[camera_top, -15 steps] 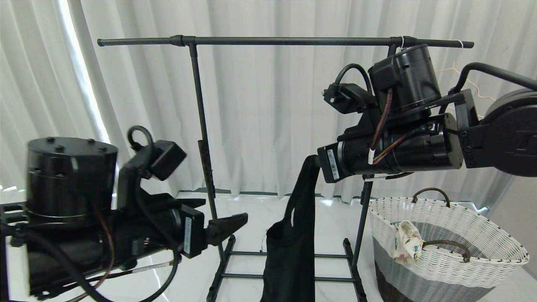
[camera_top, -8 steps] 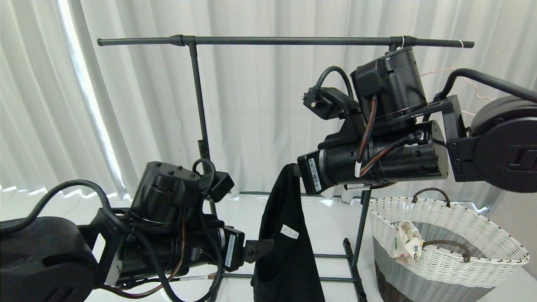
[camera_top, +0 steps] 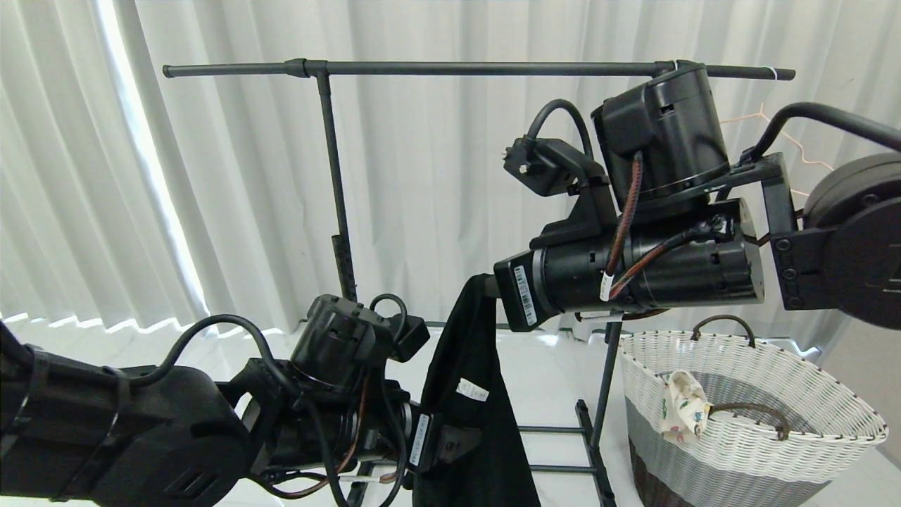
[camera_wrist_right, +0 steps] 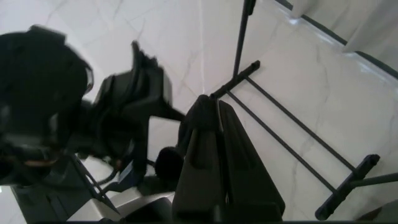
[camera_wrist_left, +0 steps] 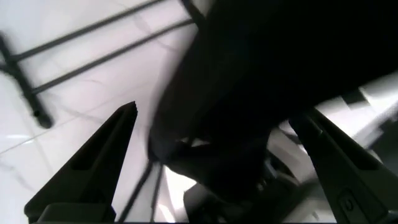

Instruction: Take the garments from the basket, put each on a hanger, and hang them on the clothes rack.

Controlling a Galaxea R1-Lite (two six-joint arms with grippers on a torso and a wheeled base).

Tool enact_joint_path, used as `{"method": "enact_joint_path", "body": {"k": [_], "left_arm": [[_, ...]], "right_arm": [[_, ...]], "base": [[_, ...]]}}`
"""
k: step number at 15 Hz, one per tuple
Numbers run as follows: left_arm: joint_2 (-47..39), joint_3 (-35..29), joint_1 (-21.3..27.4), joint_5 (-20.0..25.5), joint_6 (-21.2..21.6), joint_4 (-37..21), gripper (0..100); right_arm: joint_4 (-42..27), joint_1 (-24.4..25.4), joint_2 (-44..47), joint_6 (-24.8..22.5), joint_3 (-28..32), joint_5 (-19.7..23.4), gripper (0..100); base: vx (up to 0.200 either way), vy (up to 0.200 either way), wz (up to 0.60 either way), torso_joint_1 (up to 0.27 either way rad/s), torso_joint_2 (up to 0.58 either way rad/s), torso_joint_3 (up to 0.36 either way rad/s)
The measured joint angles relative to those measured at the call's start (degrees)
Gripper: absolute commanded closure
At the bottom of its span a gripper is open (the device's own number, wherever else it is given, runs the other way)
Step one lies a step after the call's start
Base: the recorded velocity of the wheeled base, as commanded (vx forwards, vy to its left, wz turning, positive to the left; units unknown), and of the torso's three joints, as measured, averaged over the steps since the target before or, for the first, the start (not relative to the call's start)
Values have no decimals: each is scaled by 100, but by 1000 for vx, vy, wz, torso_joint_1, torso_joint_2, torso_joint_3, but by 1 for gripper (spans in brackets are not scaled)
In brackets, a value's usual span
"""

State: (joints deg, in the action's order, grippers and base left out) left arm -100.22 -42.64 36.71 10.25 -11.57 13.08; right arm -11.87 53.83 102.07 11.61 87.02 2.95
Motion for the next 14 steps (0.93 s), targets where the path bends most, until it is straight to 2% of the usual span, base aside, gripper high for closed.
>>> {"method": "enact_joint_path", "body": {"k": [2, 6, 11, 14], "left_arm": [[61, 9, -94, 77, 5, 7, 0], [711, 397, -177, 661, 222, -24, 0], [894, 557, -870, 666, 653, -6, 0], [686, 577, -840, 625, 725, -6, 0]], "right_arm": [[0, -6, -28, 0, -11, 2, 100], [0, -9, -32, -1, -20, -5, 100], [0, 13, -43, -1, 2, 99, 100], [2, 84, -83, -23, 11, 169, 100]], "base": [[0, 0, 0, 0, 0, 0], [0, 0, 0, 0, 0, 0], [0, 0, 0, 0, 0, 0], [0, 0, 0, 0, 0, 0]]}}
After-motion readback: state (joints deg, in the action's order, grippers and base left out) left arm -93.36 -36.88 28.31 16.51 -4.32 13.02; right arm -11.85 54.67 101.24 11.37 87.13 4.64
